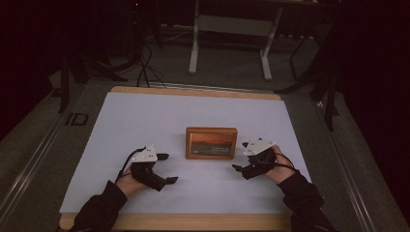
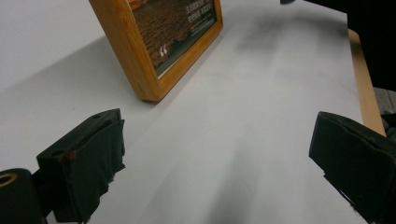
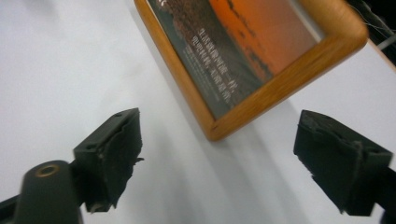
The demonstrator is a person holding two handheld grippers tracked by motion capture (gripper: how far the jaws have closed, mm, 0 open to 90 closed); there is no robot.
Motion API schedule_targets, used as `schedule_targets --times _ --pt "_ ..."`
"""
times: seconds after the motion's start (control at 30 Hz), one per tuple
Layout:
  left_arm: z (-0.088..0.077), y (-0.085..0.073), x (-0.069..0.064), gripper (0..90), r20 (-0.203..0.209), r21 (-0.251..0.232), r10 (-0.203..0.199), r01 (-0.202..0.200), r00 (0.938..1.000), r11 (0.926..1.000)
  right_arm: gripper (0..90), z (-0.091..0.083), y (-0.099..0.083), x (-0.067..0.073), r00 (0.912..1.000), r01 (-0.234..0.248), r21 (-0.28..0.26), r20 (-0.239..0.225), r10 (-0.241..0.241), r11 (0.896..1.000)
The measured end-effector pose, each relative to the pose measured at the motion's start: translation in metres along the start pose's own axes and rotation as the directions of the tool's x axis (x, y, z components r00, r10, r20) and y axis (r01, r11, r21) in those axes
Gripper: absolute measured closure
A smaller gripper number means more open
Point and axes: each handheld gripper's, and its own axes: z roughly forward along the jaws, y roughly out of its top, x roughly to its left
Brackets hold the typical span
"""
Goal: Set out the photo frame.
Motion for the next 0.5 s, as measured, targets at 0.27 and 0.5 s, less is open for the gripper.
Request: schedule_targets --times 0.27,0.5 --pt "0.000 0.000 0.000 3.9 -0.001 0.003 0.003 -0.003 1.0000 1.0000 14.1 0.009 -0.024 0.006 0.9974 -0.071 -0.011 -0.004 0.071 0.997" --pt "0.001 -0.001 -0.001 3.9 -0.001 0.005 0.002 -0.002 1.0000 1.0000 14.1 0.014 -0.036 0.011 0.9949 -0.100 0.000 -0.018 0.100 0.995"
